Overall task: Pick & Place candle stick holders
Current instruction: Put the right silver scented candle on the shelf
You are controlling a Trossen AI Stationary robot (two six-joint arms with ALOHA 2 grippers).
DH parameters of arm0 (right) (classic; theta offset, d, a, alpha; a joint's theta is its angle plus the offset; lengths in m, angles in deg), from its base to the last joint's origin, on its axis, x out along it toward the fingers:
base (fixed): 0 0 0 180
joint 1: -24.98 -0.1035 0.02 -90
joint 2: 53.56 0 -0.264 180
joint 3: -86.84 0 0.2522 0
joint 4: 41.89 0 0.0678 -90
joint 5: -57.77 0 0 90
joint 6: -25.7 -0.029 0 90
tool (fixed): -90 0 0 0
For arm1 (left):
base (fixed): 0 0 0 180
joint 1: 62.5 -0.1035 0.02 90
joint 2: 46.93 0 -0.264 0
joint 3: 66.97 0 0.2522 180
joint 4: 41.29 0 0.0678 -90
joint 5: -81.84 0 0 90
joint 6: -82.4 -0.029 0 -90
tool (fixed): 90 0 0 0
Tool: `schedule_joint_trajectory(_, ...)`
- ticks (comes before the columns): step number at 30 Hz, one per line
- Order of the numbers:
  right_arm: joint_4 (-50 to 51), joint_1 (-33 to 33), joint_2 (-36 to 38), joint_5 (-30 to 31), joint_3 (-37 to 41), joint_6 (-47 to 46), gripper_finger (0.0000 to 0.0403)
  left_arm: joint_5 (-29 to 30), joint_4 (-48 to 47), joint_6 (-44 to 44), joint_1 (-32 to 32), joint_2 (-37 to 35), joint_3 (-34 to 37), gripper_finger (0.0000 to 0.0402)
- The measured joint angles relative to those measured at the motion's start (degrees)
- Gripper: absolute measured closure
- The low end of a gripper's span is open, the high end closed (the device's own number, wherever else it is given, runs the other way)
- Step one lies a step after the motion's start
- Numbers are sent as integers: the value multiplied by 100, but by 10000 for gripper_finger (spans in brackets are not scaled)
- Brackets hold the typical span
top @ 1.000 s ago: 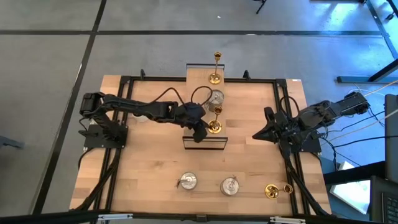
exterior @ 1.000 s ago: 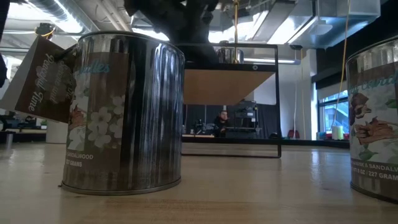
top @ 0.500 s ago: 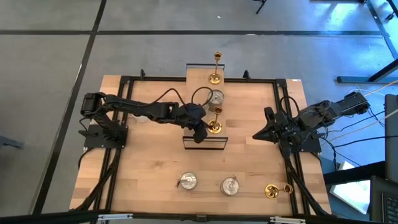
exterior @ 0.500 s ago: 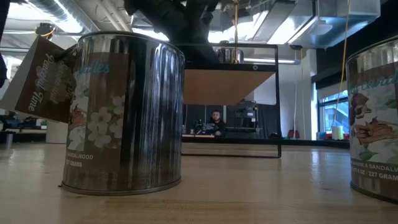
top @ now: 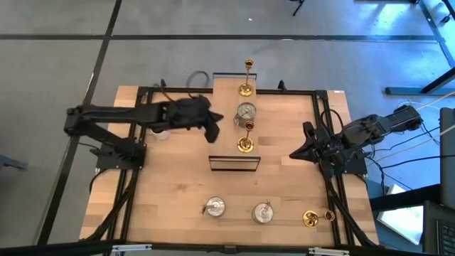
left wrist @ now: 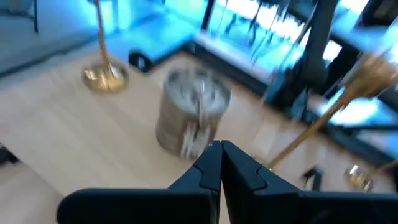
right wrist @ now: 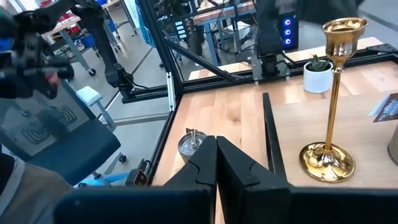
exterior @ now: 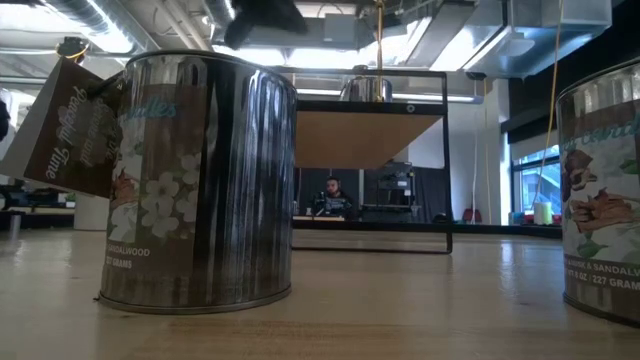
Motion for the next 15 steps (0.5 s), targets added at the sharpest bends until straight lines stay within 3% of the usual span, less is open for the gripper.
schedule_joint_trajectory(9, -480, 311, -31, 264, 0, -340, 400, -418, 107, -377, -252, -503, 0, 400)
schedule_joint_trajectory(15, -1136, 346, -31, 17, 0, -888, 400, -830, 243, -710, -262, -504, 0, 400)
